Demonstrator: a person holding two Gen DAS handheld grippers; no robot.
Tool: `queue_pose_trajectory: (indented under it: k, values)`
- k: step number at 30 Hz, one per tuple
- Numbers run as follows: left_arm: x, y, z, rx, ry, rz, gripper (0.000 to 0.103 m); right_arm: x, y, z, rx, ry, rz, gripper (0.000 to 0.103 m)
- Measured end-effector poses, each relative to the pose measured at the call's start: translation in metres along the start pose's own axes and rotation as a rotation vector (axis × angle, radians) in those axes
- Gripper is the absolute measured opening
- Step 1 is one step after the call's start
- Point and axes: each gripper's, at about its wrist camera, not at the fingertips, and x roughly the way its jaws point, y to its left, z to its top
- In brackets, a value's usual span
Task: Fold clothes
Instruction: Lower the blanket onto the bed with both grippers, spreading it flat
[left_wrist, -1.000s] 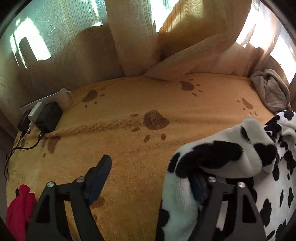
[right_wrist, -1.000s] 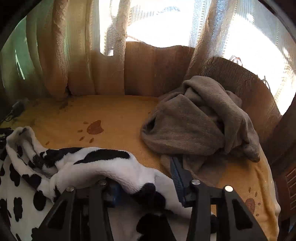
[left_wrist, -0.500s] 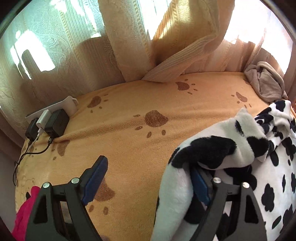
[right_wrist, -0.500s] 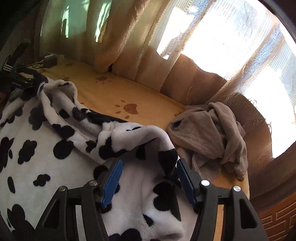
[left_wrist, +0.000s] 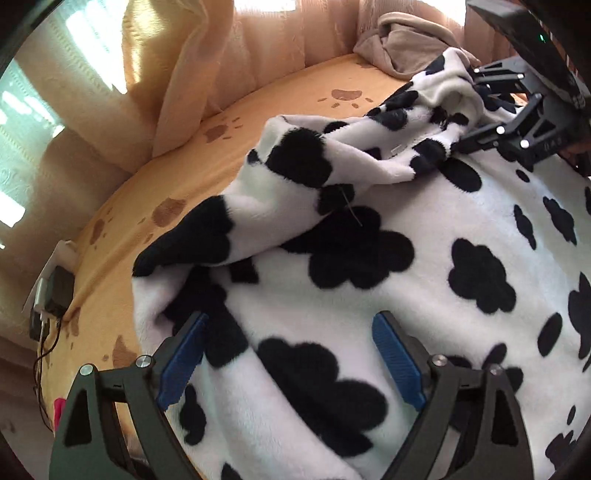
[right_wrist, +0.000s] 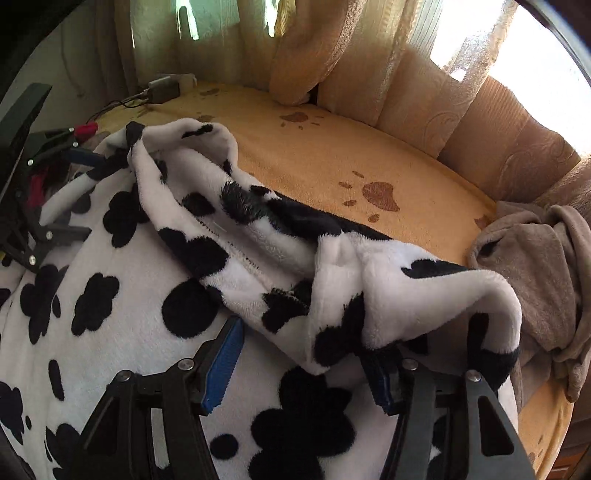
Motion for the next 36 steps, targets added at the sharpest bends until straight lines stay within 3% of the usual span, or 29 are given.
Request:
queue_pose_trajectory:
  k: [4,8,10,12,17,22,24,27,31,36]
  values:
    - [0.025,0.029,0.046,-0.131,-0.006,-0.034,0.094,0.001,-0.023,0.034,0.088,-0.085,0.0,0.063]
    - [0.047,0.078,0.078,-0.348,-0.018,0.017,0.094,0.007,-0.062,0.061,0.246,-0.151,-0.042,0.063]
    - [0.052,0.095,0.084,-0.41,-0.03,0.091,0.094,0.013,-0.079,0.067,0.32,-0.164,-0.066,0.063]
    - [0.055,0.105,0.085,-0.422,-0.03,0.139,0.094,0.015,-0.088,0.064,0.372,-0.169,-0.067,0.063]
    - [0.054,0.103,0.076,-0.408,-0.032,0.088,0.094,0.005,-0.073,0.054,0.341,-0.195,-0.028,0.063]
    - [0.055,0.074,0.074,-0.279,-0.015,0.125,0.094,0.041,-0.061,0.05,0.309,-0.075,-0.023,0.063]
    - [0.058,0.071,0.073,-0.259,-0.007,0.151,0.096,0.049,-0.059,0.048,0.29,-0.073,-0.049,0.067]
    - [0.061,0.08,0.072,-0.313,0.003,0.125,0.099,0.053,-0.053,0.049,0.243,-0.059,-0.08,0.069]
    - [0.054,0.086,0.068,-0.366,-0.001,0.118,0.099,0.049,-0.057,0.048,0.275,-0.054,-0.068,0.07]
    - [-0.002,0.082,0.054,-0.426,-0.095,0.049,0.1,-0.015,-0.047,0.038,0.318,-0.155,-0.017,0.07]
